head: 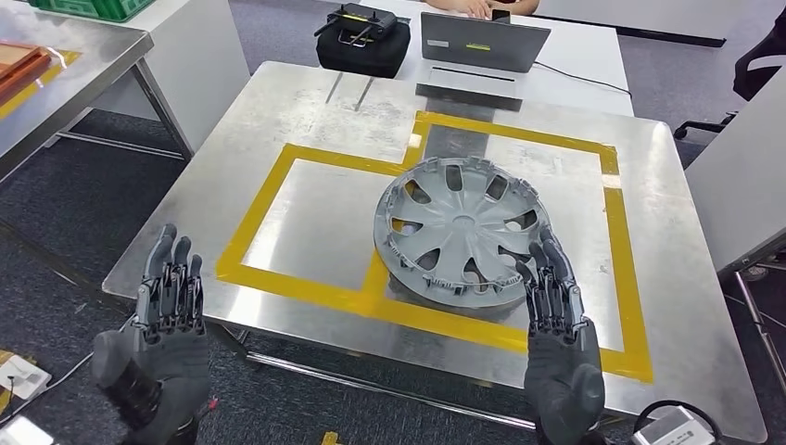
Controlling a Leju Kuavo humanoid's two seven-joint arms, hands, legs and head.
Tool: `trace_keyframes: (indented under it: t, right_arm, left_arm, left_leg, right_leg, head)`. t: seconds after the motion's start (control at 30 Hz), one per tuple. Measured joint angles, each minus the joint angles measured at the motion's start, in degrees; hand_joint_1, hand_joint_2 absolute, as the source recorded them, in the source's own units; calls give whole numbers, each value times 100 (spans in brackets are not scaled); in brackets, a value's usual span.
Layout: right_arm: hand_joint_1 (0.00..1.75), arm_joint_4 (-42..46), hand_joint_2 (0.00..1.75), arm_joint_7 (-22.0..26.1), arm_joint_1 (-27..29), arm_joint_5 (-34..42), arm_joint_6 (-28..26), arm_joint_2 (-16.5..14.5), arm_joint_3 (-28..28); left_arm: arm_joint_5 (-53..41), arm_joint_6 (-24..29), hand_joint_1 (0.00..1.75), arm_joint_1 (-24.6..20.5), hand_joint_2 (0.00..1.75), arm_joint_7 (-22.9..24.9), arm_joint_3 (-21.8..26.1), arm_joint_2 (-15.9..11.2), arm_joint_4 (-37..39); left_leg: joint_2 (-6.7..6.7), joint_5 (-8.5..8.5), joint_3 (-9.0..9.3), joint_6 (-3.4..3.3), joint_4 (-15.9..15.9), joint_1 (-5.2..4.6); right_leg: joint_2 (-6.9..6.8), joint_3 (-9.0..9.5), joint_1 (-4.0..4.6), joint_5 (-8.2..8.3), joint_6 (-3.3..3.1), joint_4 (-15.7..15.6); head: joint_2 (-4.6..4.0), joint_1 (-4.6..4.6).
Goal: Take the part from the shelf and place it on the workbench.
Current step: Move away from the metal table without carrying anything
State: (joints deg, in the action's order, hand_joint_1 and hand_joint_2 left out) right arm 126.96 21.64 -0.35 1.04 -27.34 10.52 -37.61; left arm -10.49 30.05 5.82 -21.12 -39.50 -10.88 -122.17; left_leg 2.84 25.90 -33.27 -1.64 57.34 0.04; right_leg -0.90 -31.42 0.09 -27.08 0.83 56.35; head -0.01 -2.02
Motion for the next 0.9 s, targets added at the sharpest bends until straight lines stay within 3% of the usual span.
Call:
trace_keyframes:
  t: [0.07, 0.17, 0.2, 0.23, 0.27, 0.33, 0.4, 0.53, 0.6, 0.67, 0.73, 0.77, 0.83, 0.9]
  right_arm:
    - [0, 8, 0, -59, -19, -21, 49, 3, 2]
    - [0, 9, 0, -86, -34, -33, 77, 4, 2]
    - [0, 9, 0, -89, -32, -35, 81, 5, 2]
    - [0, 9, 0, -90, -31, -37, 85, 5, 2]
    - [0, 9, 0, -90, -31, -39, 89, 5, 2]
    - [0, 9, 0, -90, -31, -46, 95, 5, 2]
    - [0, 14, 0, -93, -35, -53, 98, 5, 3]
    - [0, 24, 0, -104, -30, -69, 111, 9, 6]
    - [0, 27, 0, -108, -30, -73, 112, 10, 10]
    - [0, 29, 0, -112, -27, -74, 112, 11, 13]
    - [0, 29, 0, -121, -18, -74, 112, 15, 13]
    - [0, 29, 0, -126, -15, -74, 112, 17, 13]
    - [0, 33, 0, -134, -18, -74, 112, 19, 13]
    - [0, 44, 0, -138, -24, -75, 112, 19, 13]
  left_arm:
    - [9, -19, 0, -14, 0, -7, 0, -12, -21]
    - [36, -29, 0, -18, 0, -12, -2, -28, -33]
    - [46, -31, 0, -17, 0, -12, -2, -35, -33]
    - [54, -31, 0, -17, 0, -12, -1, -44, -33]
    - [60, -31, 0, -18, 0, -12, -1, -52, -33]
    - [63, -31, 0, -23, 0, -12, -2, -62, -34]
    - [65, -34, 0, -36, 0, -13, -3, -66, -42]
    - [72, -46, 0, -52, 0, -14, -3, -75, -55]
    - [72, -55, 0, -54, 0, -14, -3, -75, -62]
    - [73, -56, 0, -53, 0, -14, -2, -75, -66]
    - [74, -57, 0, -51, 0, -14, -2, -75, -66]
    - [75, -56, 0, -51, 0, -15, -2, -75, -66]
    - [75, -56, 0, -52, 0, -19, -2, -74, -66]
    - [78, -56, 0, -52, 0, -27, -2, -74, -68]
  left_leg:
    - [-99, 165, -93, 70, 197, 10]
    - [-240, 691, -517, 163, 1215, 54]
    - [-246, 772, -635, 187, 1492, 71]
    - [-248, 749, -665, 206, 1574, 89]
    - [-248, 624, -582, 219, 1423, 109]
    - [-265, 306, -187, 249, 691, 147]
    - [-305, 192, 95, 220, 186, 151]
    - [-308, 154, 76, 34, 139, 124]
    - [-295, 113, 46, -42, 120, 127]
    - [-279, 83, -11, -94, 124, 92]
    - [-264, 55, -72, -132, 135, 41]
    - [-259, 42, -92, -148, 139, 12]
    - [-253, 16, -108, -169, 141, -37]
    - [-238, -17, -122, -157, 138, -60]
  right_leg:
    - [25, 59, -43, 64, -53, -68]
    - [59, 54, -71, 110, -88, -69]
    - [74, 38, -75, 110, -87, -56]
    - [90, 25, -83, 108, -80, -38]
    - [110, 17, -95, 101, -67, -17]
    - [149, 6, -120, 76, -11, 38]
    - [182, -36, -118, 56, 77, 108]
    - [189, -157, -131, 56, 229, 171]
    - [159, -349, -138, -201, 260, 557]
    - [140, -668, -131, -594, 262, 1322]
    - [140, -836, -104, -750, 228, 1794]
    - [140, -764, -79, -678, 185, 1716]
    - [123, -341, 6, -379, 15, 984]
    - [56, 6, 89, -212, -154, 315]
  head:
    - [1, 37]
    - [0, 156]
    - [0, 183]
    - [0, 203]
    - [-1, 223]
    - [-1, 258]
    - [0, 296]
    - [-1, 259]
    - [-1, 186]
    - [0, 100]
    - [-1, 51]
    - [-1, 32]
    - [-1, -5]
    - [0, 20]
